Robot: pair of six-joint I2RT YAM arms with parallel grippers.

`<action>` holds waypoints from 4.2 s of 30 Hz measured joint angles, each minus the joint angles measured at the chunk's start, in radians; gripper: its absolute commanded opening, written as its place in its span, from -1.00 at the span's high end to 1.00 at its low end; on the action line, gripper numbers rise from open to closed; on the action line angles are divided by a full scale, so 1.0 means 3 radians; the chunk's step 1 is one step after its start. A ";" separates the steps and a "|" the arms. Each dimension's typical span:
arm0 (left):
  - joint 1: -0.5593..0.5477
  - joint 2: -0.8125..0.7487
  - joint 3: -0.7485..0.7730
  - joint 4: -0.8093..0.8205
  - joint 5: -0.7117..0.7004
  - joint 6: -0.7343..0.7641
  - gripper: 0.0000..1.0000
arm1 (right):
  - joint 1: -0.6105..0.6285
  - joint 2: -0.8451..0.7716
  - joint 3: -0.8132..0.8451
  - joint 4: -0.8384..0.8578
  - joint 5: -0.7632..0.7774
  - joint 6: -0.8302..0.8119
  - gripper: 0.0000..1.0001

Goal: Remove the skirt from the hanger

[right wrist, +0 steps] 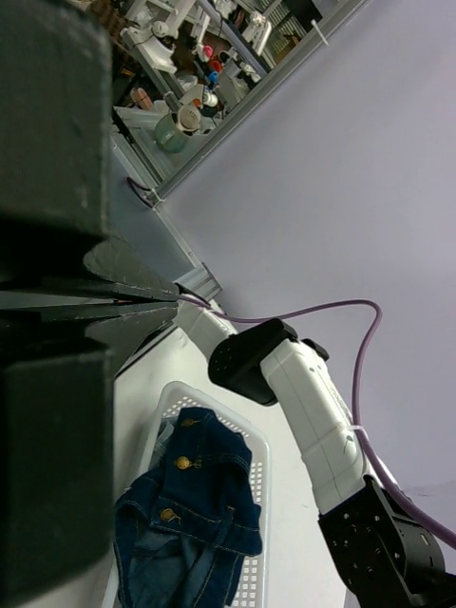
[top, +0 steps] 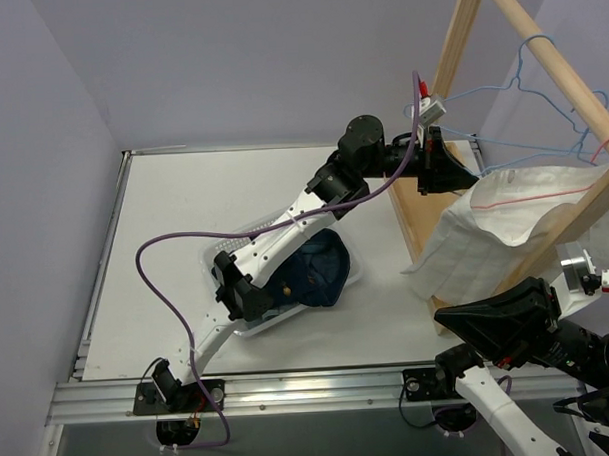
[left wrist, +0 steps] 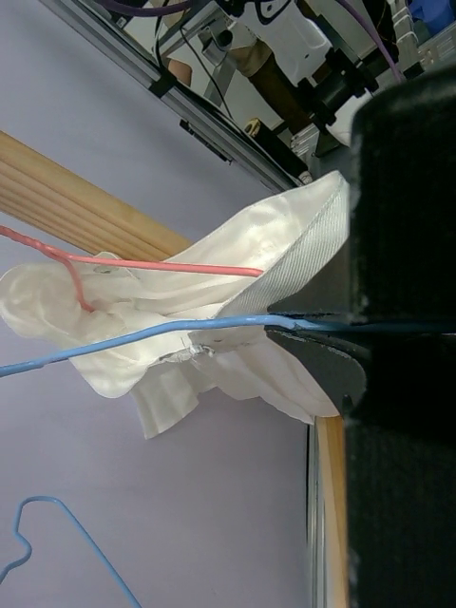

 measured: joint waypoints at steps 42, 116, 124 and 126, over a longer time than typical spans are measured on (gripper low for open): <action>0.0130 0.0142 0.0000 0.0960 -0.0623 -0.1273 0.95 | -0.0112 0.0000 -0.0039 -0.0090 -0.0078 -0.0052 1.00; -0.0023 -0.0184 -0.0773 0.2032 -0.0052 -0.0582 0.95 | -0.0292 0.0015 0.0013 -0.0323 0.0699 0.0141 1.00; 0.0184 -0.0196 -0.0947 0.2230 -0.0062 -0.0955 0.95 | -0.0292 0.0006 0.0078 -0.0366 0.0710 0.0123 1.00; 0.0228 -0.0228 -0.1100 0.2300 -0.0081 -0.0996 0.95 | -0.0292 0.0006 0.0090 -0.0388 0.0712 0.0120 1.00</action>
